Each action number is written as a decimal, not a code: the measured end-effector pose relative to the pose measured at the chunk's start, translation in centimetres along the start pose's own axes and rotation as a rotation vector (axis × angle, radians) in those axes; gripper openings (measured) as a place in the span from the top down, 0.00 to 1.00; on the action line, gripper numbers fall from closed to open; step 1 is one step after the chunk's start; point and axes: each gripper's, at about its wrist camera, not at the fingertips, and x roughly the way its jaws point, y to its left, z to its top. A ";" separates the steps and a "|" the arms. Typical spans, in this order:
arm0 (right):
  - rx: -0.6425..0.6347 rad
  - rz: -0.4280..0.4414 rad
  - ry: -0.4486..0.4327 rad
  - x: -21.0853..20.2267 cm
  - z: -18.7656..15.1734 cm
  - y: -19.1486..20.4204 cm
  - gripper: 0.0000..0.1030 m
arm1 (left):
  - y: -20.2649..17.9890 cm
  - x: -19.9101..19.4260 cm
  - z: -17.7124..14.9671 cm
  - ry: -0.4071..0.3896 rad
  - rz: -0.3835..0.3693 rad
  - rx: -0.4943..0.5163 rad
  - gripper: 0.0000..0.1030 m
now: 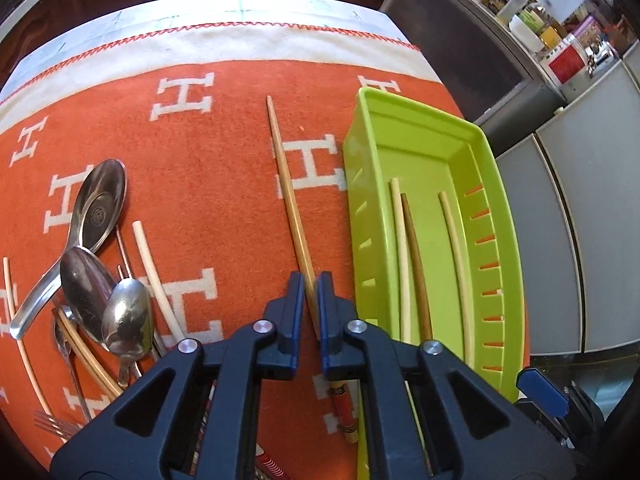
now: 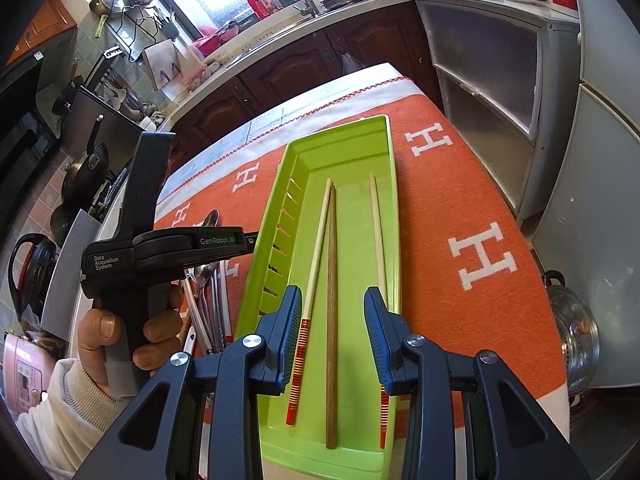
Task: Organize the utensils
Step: 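Lower the held chopstick into the green tray and open the left tool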
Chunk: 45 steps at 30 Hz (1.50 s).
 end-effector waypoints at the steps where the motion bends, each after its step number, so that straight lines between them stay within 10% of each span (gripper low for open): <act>1: -0.001 -0.001 0.001 0.0 0.0 0.0 0.68 | -0.1 0.1 0.0 0.002 0.002 0.006 0.95; 27: 0.004 0.006 -0.020 -0.8 -0.2 0.3 0.68 | 2.0 -6.3 -2.8 -0.044 -0.005 -0.085 0.96; 45: 0.004 -0.053 -0.083 -5.5 -0.8 0.3 0.67 | -5.8 -10.8 -6.3 -0.009 -0.044 0.052 0.96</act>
